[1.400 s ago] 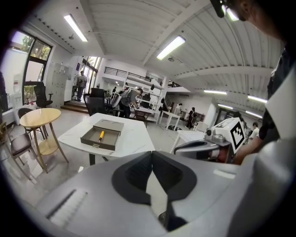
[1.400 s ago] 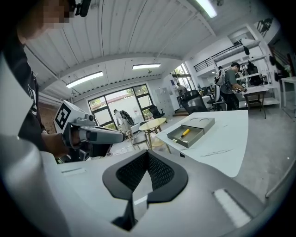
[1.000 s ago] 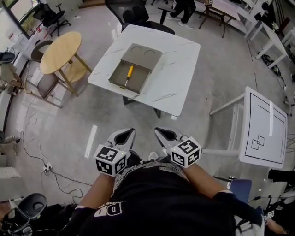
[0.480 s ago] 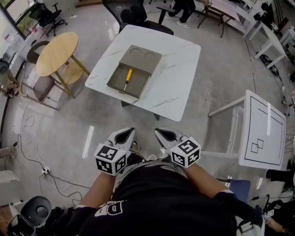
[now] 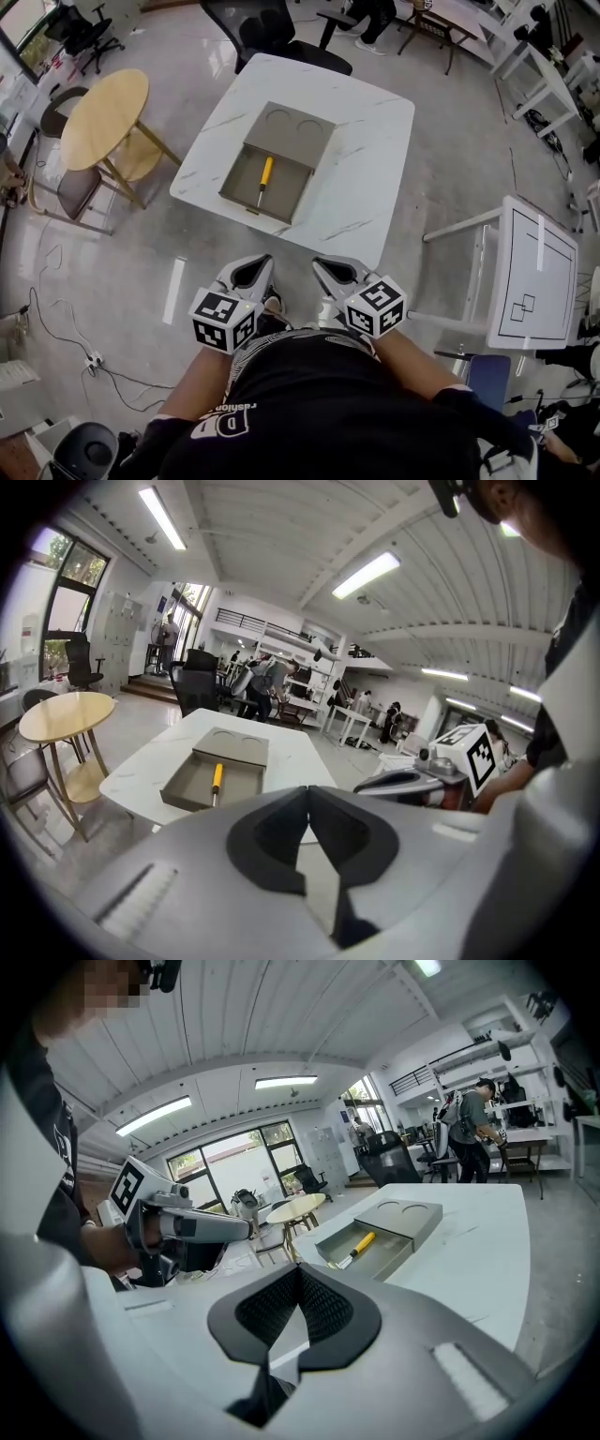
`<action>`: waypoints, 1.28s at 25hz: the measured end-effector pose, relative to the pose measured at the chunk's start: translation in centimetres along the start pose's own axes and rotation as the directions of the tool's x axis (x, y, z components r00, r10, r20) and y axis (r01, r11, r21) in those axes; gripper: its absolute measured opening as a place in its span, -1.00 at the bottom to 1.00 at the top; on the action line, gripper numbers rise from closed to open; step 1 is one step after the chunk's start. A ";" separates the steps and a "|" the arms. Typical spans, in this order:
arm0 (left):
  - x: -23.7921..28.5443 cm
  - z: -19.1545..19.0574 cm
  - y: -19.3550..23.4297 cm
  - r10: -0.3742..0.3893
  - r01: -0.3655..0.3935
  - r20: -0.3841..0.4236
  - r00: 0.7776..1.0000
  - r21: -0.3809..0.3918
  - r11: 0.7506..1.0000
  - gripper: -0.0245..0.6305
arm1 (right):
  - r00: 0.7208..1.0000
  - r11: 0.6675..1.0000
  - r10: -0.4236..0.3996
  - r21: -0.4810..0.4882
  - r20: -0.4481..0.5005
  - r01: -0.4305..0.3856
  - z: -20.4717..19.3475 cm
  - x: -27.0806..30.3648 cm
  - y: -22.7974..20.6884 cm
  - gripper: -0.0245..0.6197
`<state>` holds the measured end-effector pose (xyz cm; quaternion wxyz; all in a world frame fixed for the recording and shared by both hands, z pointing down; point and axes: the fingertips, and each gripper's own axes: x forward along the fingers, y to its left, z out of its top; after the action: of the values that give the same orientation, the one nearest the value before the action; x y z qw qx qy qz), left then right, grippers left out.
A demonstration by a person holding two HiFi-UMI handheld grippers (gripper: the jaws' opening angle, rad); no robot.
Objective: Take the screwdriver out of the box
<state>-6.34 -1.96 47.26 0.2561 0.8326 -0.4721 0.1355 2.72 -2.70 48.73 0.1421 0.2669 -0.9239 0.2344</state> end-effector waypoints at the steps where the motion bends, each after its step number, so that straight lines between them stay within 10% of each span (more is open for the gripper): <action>1: 0.3 0.5 0.8 -0.001 0.001 0.001 1.000 0.000 1.000 -0.75 | 1.000 1.000 -0.002 -0.001 -0.002 0.002 0.5 0.8 -0.3 -0.94; 32: 7.5 8.0 15.6 -0.178 0.182 -0.084 0.980 0.040 0.982 -0.75 | 0.983 0.982 -0.185 0.040 -0.020 0.185 8.6 14.0 -5.1 -0.94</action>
<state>-15.91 -18.33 48.72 0.2660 0.8717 -0.3807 0.1565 -6.99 -16.90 48.63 0.1651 0.3526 -0.8889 0.2413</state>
